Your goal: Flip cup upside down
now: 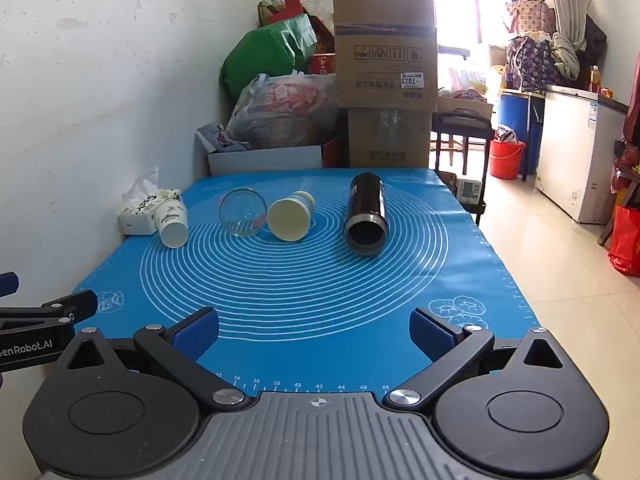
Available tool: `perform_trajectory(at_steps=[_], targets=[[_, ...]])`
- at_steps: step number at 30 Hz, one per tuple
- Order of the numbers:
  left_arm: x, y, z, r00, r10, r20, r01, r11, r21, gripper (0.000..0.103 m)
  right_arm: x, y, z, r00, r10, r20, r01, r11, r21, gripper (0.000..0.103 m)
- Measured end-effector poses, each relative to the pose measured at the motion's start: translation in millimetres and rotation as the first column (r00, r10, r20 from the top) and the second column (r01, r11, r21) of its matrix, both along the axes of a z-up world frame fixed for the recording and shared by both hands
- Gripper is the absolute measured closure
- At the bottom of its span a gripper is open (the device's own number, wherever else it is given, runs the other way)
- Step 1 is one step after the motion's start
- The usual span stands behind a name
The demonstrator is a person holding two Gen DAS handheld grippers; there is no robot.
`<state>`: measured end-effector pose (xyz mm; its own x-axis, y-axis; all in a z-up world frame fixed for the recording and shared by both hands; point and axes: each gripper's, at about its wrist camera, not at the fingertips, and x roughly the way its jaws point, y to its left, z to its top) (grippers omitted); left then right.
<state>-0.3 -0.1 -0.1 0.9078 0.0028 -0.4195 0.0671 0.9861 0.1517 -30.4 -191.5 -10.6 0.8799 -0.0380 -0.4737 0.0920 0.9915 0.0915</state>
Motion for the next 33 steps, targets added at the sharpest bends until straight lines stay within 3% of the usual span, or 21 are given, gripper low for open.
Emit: perform_trajectory(at_steps=[33], targets=[[2.4, -2.2, 1.5, 1.000, -0.005, -0.014, 0.005, 1.000, 0.002, 0.000, 3.8, -2.7, -4.7, 1.000, 0.002, -0.014, -0.002, 1.000, 0.004, 0.000]])
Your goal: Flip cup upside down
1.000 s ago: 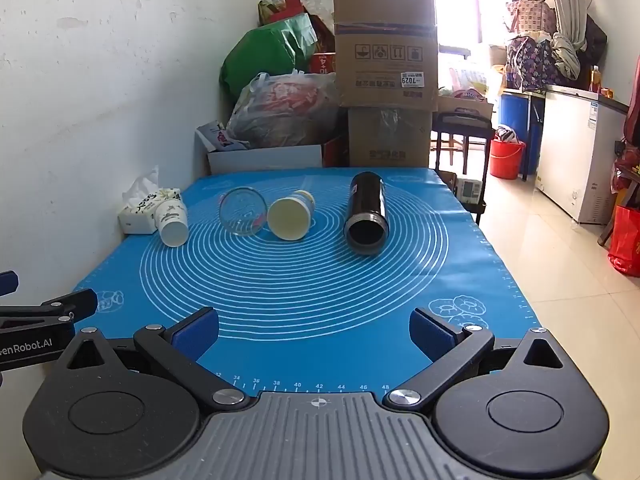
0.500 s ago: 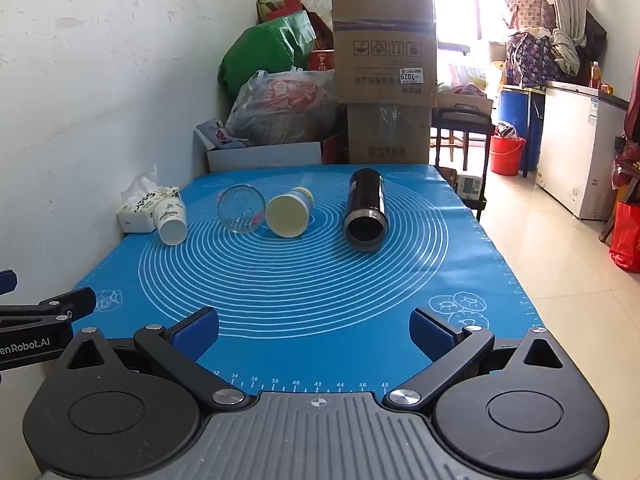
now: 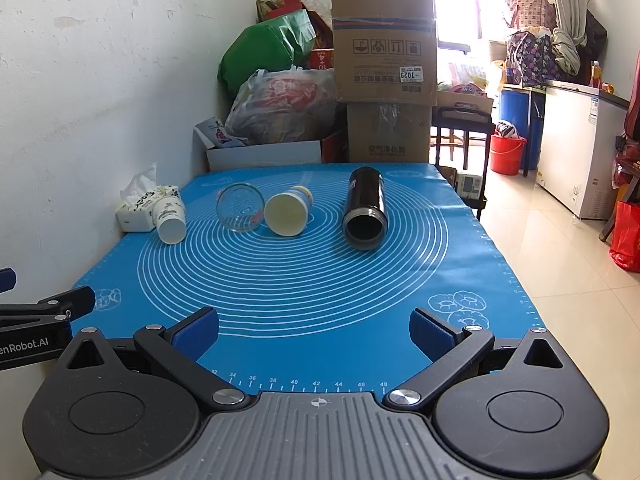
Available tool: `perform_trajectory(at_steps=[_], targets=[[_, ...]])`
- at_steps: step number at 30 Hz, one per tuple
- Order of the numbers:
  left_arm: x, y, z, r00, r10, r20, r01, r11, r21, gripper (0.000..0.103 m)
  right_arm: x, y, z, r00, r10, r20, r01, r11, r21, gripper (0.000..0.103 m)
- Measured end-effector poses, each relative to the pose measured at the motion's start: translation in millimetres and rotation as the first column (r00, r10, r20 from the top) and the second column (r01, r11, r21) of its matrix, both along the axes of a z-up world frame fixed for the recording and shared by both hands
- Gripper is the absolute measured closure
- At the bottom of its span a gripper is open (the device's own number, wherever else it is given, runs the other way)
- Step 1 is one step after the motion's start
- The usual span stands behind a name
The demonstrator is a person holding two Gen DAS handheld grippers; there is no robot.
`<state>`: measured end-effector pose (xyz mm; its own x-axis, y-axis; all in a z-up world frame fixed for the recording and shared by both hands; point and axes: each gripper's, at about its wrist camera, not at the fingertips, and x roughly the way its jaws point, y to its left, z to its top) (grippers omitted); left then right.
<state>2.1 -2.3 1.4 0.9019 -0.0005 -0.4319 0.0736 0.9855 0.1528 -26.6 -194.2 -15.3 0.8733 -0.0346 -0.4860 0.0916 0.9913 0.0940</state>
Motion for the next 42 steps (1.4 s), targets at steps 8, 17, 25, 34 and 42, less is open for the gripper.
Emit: perform_trajectory(at_steps=[8, 17, 25, 34, 42], targets=[[-1.6, -1.1, 1.0, 1.000, -0.004, -0.001, 0.004, 1.000, 0.001, 0.000, 2.2, -3.3, -2.8, 1.000, -0.004, -0.002, 0.004, 1.000, 0.001, 0.000], [-1.0, -2.6, 1.0, 1.000, 0.004, 0.001, -0.004, 1.000, 0.018, 0.000, 1.6, -2.8, -0.2, 1.000, -0.003, -0.001, 0.003, 1.000, 0.002, 0.000], [-0.2, -3.9, 0.2, 1.000, 0.002, -0.003, -0.002, 1.000, 0.018, 0.000, 1.7, -2.3, 0.1, 1.000, -0.004, -0.004, 0.004, 1.000, 0.000, 0.000], [-1.4, -4.1, 0.3, 1.000, -0.001, 0.000, 0.001, 1.000, 0.022, 0.000, 1.5, -1.5, 0.0, 1.000, -0.005, -0.002, 0.005, 1.000, -0.002, 0.000], [-1.4, -3.0, 1.3, 1.000, 0.004, 0.005, -0.004, 1.000, 0.020, 0.000, 0.4, 0.0, 0.7, 1.000, -0.006, 0.000, 0.006, 1.000, -0.010, 0.000]])
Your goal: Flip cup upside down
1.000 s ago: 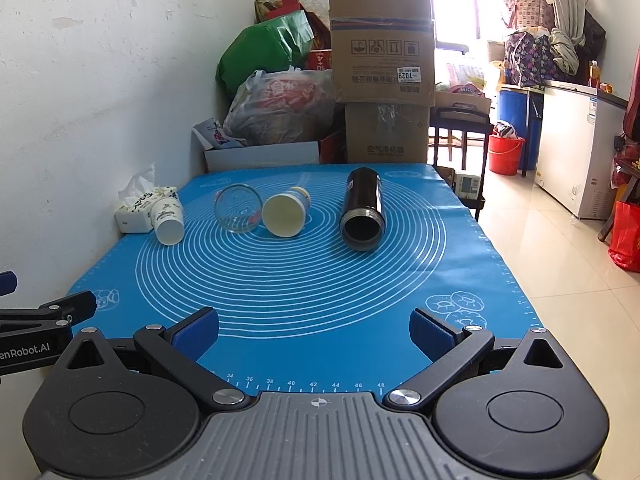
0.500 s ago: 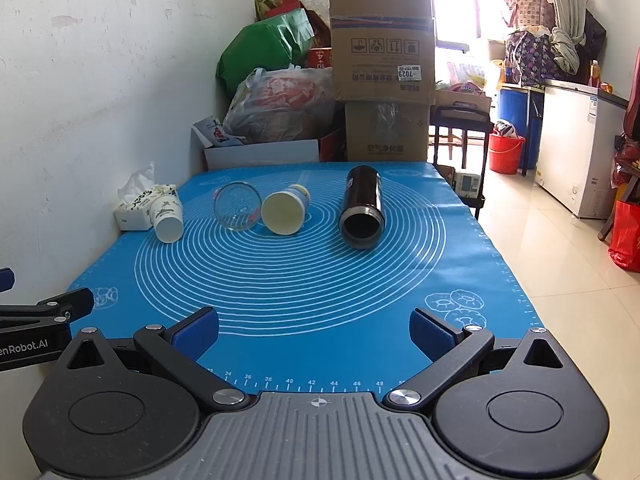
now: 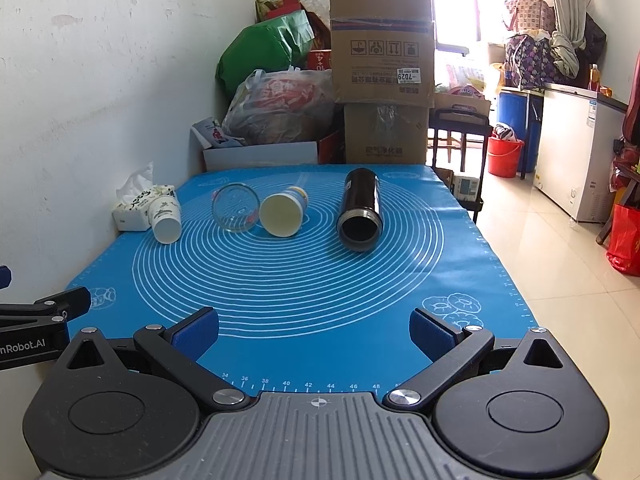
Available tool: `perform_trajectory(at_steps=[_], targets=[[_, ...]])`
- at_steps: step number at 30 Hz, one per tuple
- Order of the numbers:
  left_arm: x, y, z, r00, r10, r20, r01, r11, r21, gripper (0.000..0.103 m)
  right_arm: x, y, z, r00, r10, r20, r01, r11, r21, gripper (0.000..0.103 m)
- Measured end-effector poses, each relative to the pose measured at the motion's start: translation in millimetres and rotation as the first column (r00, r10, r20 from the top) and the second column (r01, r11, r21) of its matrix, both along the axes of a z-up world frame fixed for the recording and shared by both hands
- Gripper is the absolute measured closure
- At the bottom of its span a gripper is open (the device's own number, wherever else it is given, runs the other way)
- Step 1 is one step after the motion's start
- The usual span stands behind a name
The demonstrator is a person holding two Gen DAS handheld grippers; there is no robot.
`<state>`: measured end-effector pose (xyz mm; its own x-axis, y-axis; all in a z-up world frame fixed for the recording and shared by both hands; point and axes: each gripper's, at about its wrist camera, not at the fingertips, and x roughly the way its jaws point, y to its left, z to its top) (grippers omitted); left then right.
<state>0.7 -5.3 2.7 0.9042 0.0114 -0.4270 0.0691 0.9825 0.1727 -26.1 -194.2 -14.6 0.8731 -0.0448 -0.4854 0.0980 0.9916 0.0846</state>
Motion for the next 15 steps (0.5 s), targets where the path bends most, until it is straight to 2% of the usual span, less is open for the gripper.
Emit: perform_trajectory(at_steps=[15], targets=[[5.4, 0.8, 0.2, 1.000, 0.004, 0.002, -0.004, 1.000, 0.002, 0.000, 1.4, -0.8, 2.1, 1.000, 0.008, 0.003, -0.008, 1.000, -0.005, 0.000]])
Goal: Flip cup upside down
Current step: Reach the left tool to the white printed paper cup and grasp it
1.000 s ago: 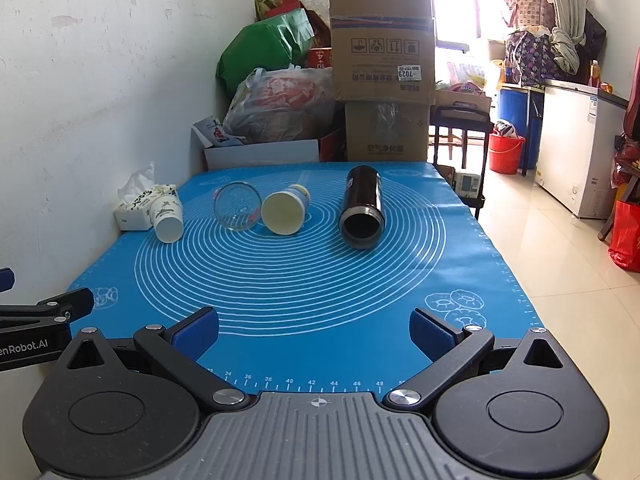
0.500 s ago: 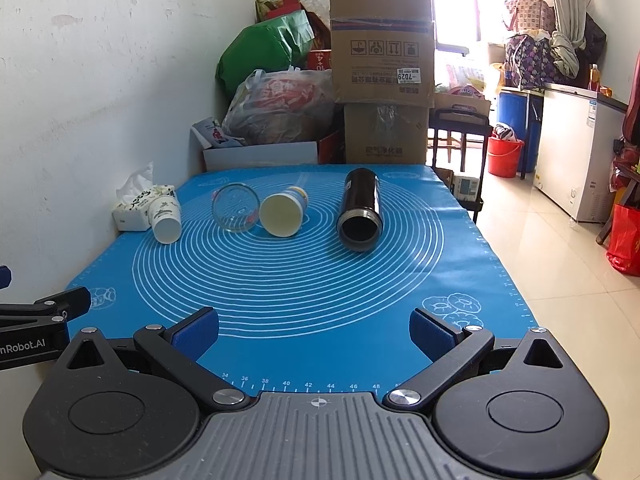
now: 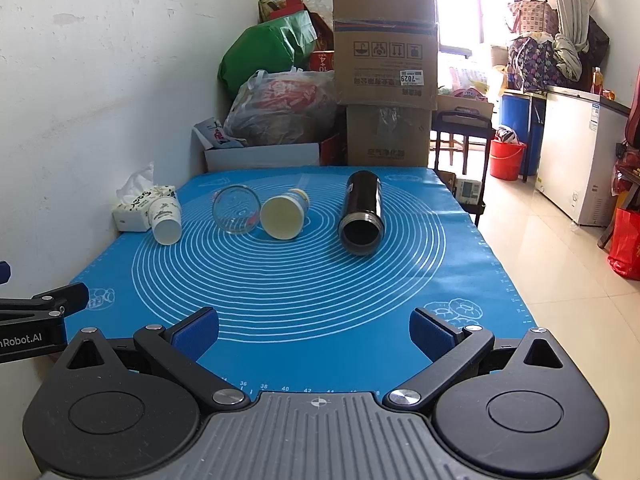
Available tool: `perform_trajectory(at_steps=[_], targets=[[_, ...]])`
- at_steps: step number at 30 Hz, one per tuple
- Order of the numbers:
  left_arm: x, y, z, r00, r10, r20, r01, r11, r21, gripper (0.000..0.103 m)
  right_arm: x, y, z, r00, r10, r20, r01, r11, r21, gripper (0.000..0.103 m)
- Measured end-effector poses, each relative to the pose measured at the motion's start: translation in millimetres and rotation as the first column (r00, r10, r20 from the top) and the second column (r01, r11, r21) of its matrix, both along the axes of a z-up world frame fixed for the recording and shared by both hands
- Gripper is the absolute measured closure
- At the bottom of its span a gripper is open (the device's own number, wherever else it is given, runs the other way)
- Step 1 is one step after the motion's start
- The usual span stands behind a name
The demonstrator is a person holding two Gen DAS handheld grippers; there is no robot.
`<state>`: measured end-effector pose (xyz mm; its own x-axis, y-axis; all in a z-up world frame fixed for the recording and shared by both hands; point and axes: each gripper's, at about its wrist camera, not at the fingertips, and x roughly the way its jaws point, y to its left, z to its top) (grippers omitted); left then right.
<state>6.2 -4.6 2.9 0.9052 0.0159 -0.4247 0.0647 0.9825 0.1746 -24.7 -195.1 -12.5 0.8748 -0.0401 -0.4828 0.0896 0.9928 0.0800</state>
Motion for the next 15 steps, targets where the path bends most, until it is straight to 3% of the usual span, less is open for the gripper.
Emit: perform_trajectory(at_steps=[8, 15], targets=[[23, 2, 2, 1.000, 0.015, 0.001, -0.015, 1.000, 0.010, 0.000, 20, -9, 7, 1.000, 0.011, -0.001, -0.011, 1.000, 0.019, 0.000], [74, 5, 3, 0.999, 0.048, -0.017, -0.048, 0.998, 0.031, 0.000, 56, -20, 14, 1.000, 0.002, 0.005, -0.002, 1.000, 0.027, 0.000]])
